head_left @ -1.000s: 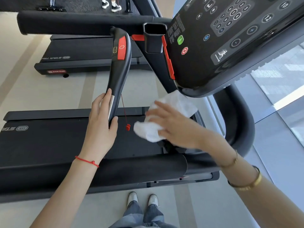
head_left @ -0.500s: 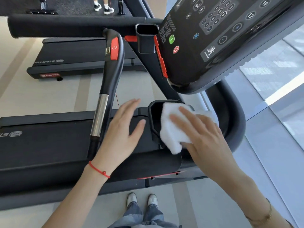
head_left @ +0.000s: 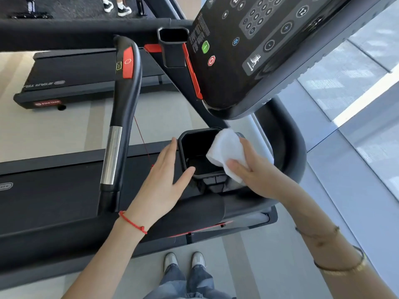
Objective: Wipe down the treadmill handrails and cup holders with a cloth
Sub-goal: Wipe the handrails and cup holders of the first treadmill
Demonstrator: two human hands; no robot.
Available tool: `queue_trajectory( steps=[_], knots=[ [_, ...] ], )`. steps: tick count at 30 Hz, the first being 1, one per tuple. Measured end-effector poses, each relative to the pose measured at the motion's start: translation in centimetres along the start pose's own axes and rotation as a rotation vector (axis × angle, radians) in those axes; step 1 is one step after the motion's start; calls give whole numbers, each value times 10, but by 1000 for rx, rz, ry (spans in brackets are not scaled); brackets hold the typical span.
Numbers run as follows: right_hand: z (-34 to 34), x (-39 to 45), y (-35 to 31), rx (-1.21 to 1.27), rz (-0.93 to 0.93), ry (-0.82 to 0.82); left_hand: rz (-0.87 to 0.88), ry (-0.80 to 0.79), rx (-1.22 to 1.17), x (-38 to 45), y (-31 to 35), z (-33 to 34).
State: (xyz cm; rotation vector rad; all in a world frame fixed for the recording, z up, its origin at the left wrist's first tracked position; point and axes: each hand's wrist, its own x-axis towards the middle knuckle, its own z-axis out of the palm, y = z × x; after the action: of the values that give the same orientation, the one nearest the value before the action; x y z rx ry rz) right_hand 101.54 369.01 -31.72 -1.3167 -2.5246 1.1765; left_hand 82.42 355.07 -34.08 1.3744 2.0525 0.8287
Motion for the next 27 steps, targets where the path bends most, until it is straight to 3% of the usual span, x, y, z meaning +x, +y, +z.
queue_trajectory(
  steps=[8,16,21,27],
  knots=[
    [-4,46,-10,201,84,-65,-10,-27,-19,1,-1,0],
    [-7,37,-2,153,181,-221,-27,-63,-133,6,-3,-3],
    [-13,53,-24,214,142,-202,-35,-78,-152,10,-4,-8],
    [-6,28,-12,82,202,-209,-23,-70,-197,12,-3,-11]
  ],
)
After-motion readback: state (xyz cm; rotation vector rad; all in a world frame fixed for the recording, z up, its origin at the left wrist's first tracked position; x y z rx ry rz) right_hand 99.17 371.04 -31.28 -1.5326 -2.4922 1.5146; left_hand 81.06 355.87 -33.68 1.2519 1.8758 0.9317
